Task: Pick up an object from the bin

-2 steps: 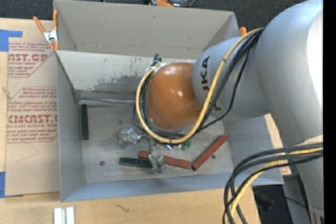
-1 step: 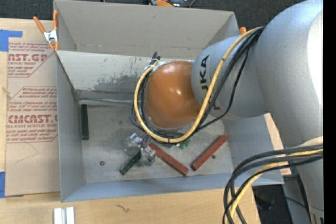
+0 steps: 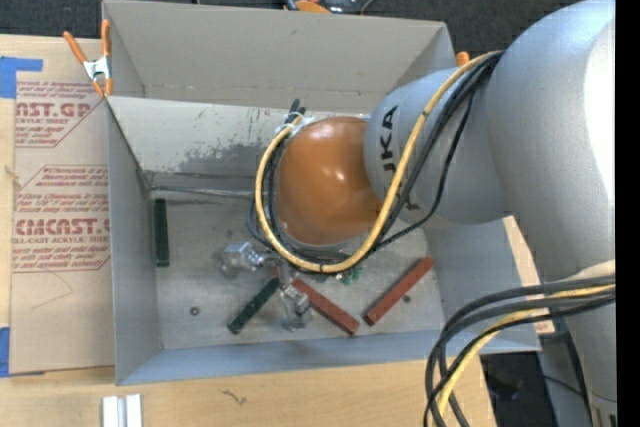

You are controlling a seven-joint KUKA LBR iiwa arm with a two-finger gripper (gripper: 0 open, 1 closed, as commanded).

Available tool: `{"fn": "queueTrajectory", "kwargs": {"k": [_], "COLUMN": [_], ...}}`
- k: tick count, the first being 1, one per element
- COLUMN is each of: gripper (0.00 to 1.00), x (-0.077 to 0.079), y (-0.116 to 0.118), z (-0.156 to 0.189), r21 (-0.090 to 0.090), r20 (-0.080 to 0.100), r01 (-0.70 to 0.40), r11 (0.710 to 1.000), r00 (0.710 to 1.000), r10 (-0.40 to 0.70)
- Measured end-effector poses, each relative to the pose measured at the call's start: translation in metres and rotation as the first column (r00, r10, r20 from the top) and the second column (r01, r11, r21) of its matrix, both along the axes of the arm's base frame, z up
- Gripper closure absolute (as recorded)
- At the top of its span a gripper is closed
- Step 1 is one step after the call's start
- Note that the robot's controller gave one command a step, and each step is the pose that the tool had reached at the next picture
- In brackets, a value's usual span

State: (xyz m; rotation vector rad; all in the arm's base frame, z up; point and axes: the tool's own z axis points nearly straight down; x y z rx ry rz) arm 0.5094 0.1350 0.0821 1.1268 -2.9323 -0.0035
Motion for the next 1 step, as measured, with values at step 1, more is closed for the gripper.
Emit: {"fn": "queueTrajectory", "kwargs": {"k": [1], "gripper": [1.00], "x": [0.0001], "y": [-0.0003], "z": [0.0002], "r21": [-0.001], "r20": [-0.001], "r01": [0.000], "r11": [1.000], "r00": [1.000], "r10": [0.000]}}
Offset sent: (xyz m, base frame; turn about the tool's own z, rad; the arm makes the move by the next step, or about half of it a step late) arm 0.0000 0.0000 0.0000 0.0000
